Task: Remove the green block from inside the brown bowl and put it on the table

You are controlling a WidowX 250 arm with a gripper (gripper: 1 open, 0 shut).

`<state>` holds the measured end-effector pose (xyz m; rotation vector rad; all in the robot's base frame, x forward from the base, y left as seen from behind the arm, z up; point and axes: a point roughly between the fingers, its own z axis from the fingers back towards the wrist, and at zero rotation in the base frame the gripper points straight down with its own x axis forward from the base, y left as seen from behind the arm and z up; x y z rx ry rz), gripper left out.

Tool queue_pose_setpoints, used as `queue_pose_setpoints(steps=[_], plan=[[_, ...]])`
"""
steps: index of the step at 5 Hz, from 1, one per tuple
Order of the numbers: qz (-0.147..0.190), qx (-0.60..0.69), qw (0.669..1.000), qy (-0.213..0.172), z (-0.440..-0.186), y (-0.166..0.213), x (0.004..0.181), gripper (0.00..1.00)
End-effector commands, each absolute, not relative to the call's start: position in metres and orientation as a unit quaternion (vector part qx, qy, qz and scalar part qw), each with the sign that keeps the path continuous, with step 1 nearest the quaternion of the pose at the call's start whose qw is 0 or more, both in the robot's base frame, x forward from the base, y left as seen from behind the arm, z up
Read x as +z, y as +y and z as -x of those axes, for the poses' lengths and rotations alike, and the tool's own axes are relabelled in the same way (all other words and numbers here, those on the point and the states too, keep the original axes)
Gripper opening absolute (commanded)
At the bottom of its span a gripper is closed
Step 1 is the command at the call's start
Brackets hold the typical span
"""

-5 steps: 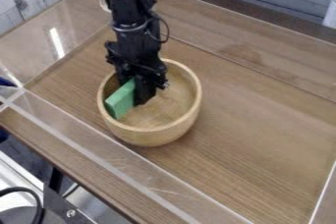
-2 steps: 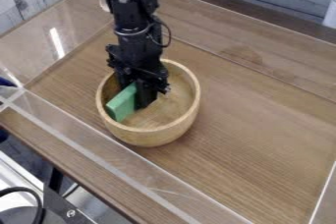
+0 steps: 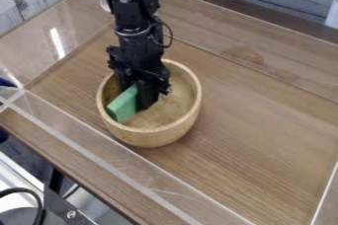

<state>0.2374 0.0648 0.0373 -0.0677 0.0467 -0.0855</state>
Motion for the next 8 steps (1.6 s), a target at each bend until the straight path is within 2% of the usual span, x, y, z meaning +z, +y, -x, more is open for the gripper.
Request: queue_pose_setpoints(steps=[1,8], plan=[[0.026,-0.046,0.999,-0.009,-0.245,0.063,0.055,0.0],[0.039,-0.055,0.998,-0.002,-0.242,0.045,0.059,0.0]])
